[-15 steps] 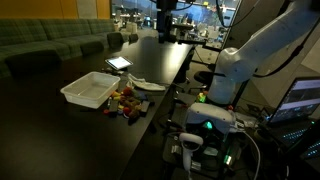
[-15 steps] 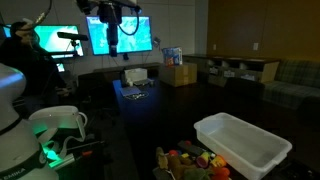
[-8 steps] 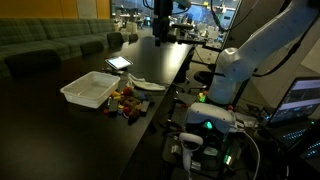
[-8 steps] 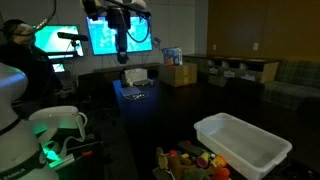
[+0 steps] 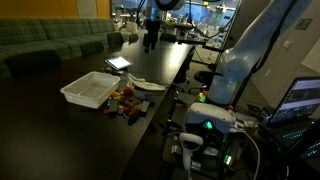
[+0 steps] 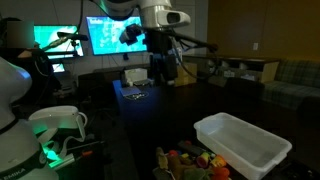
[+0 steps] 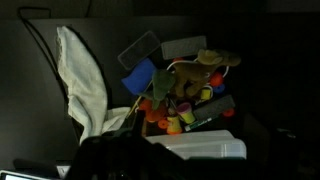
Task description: Use the towel to sweep the things on the table to the left and then put the towel in the white bin
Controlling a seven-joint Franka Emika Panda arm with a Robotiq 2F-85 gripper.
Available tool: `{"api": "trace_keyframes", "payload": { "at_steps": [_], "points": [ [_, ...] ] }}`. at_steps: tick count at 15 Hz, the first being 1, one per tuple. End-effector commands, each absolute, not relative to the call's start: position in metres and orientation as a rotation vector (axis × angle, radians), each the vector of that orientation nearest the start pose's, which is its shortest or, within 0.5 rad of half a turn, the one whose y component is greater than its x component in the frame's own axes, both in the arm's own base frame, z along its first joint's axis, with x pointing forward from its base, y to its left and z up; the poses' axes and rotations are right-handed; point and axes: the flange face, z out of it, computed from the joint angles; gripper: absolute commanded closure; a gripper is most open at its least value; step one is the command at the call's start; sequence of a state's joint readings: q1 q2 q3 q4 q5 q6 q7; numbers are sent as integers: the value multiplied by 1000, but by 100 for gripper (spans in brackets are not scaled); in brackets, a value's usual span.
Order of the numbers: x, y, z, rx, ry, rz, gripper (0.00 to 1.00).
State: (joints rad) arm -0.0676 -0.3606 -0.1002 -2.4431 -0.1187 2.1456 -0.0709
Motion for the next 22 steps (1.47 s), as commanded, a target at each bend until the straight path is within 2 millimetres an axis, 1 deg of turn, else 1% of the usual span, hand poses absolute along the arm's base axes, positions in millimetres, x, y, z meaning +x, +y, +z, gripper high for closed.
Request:
{"api": "trace_keyframes", "payload": {
  "at_steps": [1, 2, 4, 5, 6, 10, 12, 15, 18, 22],
  "points": [
    [470, -120, 392, -3238, -6, -197, 0],
    [486, -134, 369, -3238, -24, -225, 0],
    [503, -155, 333, -3244, -50, -270, 0],
    [511, -169, 315, -3246, -60, -283, 0],
    [520, -177, 297, -3247, -56, -287, 0],
    [550, -219, 233, -3236, 3, -266, 0],
    [563, -240, 208, -3230, 54, -242, 0],
    [579, -269, 178, -3222, 125, -211, 0],
    [587, -297, 149, -3210, 200, -187, 0],
    [588, -329, 112, -3164, 288, -124, 0]
  ]
}}
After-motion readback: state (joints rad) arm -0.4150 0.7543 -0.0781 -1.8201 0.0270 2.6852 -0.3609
